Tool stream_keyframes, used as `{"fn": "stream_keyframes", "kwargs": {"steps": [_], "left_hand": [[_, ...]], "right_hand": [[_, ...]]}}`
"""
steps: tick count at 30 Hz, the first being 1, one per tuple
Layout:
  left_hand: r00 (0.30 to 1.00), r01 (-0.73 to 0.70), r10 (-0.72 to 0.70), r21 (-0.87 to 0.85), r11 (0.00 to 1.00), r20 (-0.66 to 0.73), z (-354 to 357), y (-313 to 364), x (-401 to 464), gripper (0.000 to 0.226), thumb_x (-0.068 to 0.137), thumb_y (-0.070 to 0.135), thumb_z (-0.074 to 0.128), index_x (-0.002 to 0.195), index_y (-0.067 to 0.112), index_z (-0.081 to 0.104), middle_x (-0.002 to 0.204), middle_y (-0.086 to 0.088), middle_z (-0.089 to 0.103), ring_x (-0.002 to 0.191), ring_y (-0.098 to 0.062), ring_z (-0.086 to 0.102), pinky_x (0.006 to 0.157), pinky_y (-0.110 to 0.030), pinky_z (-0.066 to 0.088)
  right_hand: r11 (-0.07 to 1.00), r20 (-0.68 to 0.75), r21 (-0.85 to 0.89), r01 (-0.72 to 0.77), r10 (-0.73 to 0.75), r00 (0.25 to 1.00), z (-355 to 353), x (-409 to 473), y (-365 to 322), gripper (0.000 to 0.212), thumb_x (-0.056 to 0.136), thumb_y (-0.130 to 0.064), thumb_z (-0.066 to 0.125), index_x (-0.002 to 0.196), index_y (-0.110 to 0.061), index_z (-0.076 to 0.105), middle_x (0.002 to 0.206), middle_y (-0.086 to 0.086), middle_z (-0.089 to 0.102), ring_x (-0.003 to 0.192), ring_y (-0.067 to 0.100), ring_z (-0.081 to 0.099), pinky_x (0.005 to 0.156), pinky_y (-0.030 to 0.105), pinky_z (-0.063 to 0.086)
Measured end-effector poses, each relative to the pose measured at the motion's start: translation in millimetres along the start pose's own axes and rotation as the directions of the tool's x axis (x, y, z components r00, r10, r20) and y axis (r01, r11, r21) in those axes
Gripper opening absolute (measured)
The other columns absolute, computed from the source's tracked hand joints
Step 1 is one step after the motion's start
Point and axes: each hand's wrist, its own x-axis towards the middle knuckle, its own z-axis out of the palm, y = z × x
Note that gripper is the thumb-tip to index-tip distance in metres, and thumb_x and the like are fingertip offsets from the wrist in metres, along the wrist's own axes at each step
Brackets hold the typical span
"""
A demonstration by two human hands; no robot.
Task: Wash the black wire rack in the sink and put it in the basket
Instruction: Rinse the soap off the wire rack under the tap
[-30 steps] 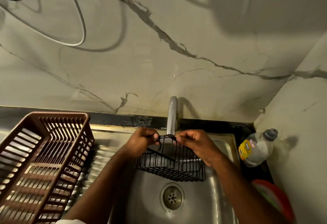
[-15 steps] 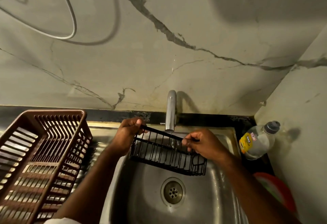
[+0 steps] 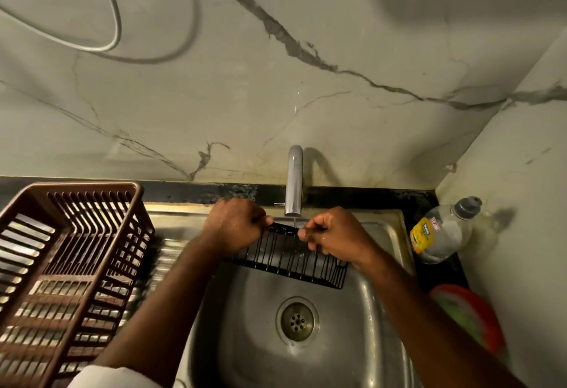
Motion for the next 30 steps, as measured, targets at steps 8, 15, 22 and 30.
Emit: {"fn": "stream_keyframes", "kwargs": {"steps": [8, 15, 22, 30], "left_hand": [[0.986, 0.136, -0.161, -0.335, 0.932, -0.049, -0.1, -37.7, -8.7, 0.037, 0.103, 0.031, 0.057, 0.069, 0.019, 0.068, 0.065, 0.003, 0.067, 0.060, -0.012, 0.064, 0.058, -0.025, 0.045], [0.995, 0.084, -0.047, -0.519, 0.851, 0.085, 9.7, -35.8, -10.4, 0.032, 0.101, 0.040, 0.057, 0.080, 0.027, 0.077, 0.082, 0.006, 0.077, 0.082, -0.012, 0.073, 0.087, -0.047, 0.058], [1.000, -0.013, -0.014, -0.881, 0.473, -0.023, 32.3, 17.2, -6.8, 0.040, 0.097, -0.009, 0.049, 0.070, 0.013, 0.069, 0.066, 0.000, 0.065, 0.059, -0.008, 0.056, 0.057, -0.019, 0.045], [0.994, -0.025, -0.095, -0.949, 0.315, -0.058, 40.6, 1.3, -17.7, 0.033, 0.099, 0.013, 0.048, 0.073, 0.017, 0.069, 0.068, 0.000, 0.064, 0.065, -0.010, 0.058, 0.064, -0.022, 0.046]], "right_hand": [[0.955, 0.051, 0.295, 0.031, -0.049, 0.997, -36.1, -13.7, 8.0, 0.016, 0.093, -0.024, 0.069, 0.080, -0.019, 0.076, 0.084, 0.006, 0.078, 0.090, 0.012, 0.074, 0.089, 0.021, 0.050], [0.945, -0.059, 0.301, 0.127, -0.115, 0.992, -23.4, -6.9, -6.7, 0.016, 0.093, -0.018, 0.070, 0.080, -0.011, 0.077, 0.072, 0.015, 0.072, 0.059, 0.012, 0.062, 0.082, 0.034, 0.057], [0.966, 0.046, 0.240, 0.097, -0.111, 0.993, -10.6, 0.8, -32.0, 0.023, 0.088, -0.033, 0.076, 0.084, -0.010, 0.078, 0.074, 0.006, 0.076, 0.073, 0.026, 0.073, 0.079, 0.041, 0.060], [0.974, 0.072, 0.217, 0.058, -0.075, 0.995, -23.1, -0.9, -20.0, 0.009, 0.092, -0.018, 0.073, 0.084, -0.014, 0.075, 0.075, 0.005, 0.075, 0.058, 0.006, 0.061, 0.059, 0.025, 0.052]]}}
